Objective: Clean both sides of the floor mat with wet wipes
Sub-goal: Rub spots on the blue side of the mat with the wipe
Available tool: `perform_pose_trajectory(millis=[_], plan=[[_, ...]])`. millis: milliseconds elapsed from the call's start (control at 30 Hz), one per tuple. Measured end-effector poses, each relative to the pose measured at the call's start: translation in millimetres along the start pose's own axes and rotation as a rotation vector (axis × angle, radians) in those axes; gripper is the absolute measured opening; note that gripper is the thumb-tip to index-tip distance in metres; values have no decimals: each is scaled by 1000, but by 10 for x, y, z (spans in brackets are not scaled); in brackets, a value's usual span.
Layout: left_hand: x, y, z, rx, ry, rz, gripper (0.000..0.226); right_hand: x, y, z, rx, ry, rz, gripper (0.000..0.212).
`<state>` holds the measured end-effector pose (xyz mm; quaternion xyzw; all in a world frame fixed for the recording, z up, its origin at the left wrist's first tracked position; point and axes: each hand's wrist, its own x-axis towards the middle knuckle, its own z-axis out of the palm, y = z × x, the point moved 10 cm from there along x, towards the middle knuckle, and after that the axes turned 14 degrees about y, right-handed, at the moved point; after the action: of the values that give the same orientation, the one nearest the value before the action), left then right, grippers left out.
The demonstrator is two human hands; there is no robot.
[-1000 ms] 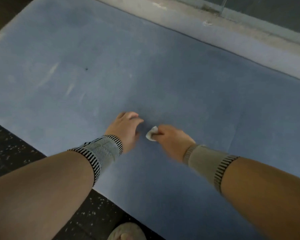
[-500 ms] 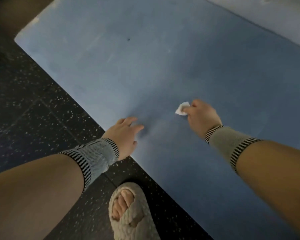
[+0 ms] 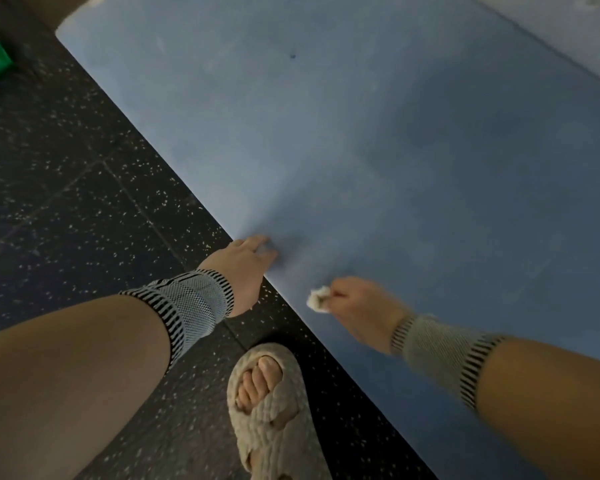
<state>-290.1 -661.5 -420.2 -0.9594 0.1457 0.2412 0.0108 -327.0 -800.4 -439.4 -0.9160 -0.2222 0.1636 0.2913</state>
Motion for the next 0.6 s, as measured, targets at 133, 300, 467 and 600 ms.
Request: perform_pose_trajectory(millis=[133,300,467,600], plan=[[-26,-38,30,-17,-1,-25,70,129,-190,17,-20,58,-73,22],[-52,-179,29,-43,18,-75,71,794,-526,150,-24,67,-8,24],[3,-168,13,-43,45,-52,70,-1,-254,169,-89,-64,-117,20],[61,-215,-60,-50,56,-45,71,450,-448,157,91,-7,-82,21]])
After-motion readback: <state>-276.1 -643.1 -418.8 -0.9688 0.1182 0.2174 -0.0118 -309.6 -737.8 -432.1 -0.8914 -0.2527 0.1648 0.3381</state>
